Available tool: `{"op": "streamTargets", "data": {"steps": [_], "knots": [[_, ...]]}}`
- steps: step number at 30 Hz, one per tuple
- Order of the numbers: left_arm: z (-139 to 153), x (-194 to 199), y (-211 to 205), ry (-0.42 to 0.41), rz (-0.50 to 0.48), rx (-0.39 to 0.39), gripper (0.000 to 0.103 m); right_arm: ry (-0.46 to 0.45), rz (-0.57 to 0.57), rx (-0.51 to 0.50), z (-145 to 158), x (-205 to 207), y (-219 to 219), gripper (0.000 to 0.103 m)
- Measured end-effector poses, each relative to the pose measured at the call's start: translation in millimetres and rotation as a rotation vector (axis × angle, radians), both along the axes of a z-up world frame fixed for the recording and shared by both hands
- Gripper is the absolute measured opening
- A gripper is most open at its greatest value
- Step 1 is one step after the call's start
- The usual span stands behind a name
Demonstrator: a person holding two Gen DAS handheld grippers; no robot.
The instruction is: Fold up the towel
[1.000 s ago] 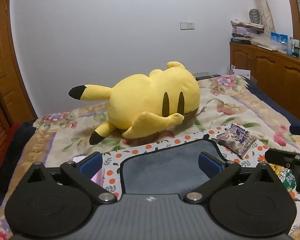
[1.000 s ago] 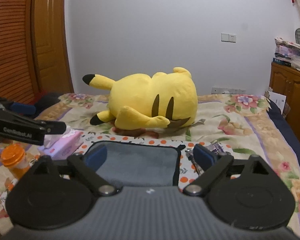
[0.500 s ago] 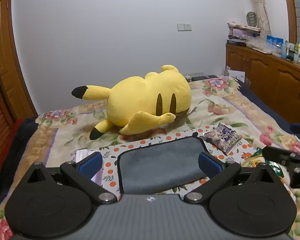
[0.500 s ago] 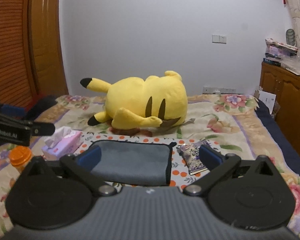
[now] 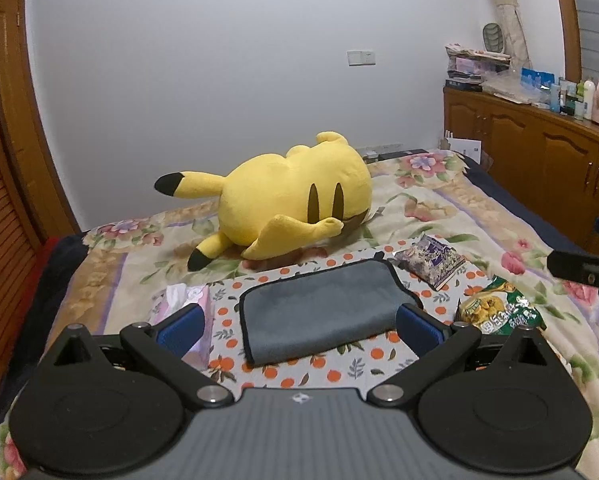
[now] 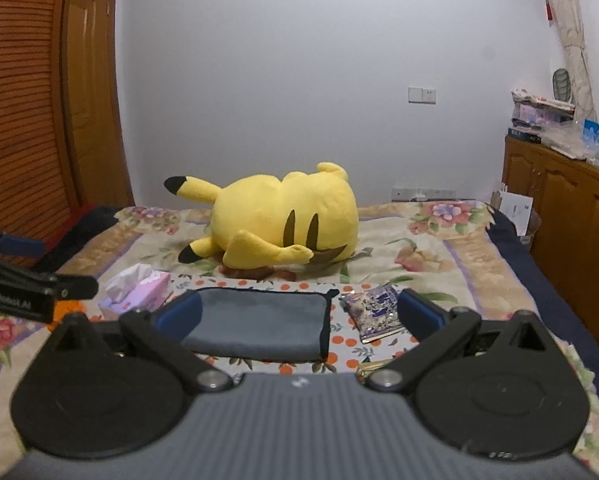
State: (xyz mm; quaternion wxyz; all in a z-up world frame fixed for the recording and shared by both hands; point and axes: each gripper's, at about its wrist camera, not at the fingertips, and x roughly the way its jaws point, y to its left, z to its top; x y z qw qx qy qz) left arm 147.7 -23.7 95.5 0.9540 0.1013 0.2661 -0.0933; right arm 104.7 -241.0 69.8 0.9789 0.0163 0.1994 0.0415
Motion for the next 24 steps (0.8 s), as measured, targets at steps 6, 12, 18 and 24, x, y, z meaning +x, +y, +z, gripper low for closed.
{"op": "streamTargets", "data": {"steps": [6,12,18,24], "knots": [[1.8,-32.2,3.0,0.006,-0.010,0.005,0.103,-0.012,-0.002,0.008,4.9,-18.7,2.4,0.103],[9.5,-70.6,6.7,-0.006,-0.014,-0.024,0.103,-0.033,0.006,0.011,12.1,-39.6,10.6,0.103],[13.4,-107.3,13.1,-0.029,0.000,-0.046,0.103,-0.051,0.019,0.017,15.4,-58.2,20.6,0.103],[8.8,-126.0,16.9,-0.048,0.015,-0.065,0.103,-0.056,0.020,0.028,11.8,-75.5,24.1,0.103]]}}
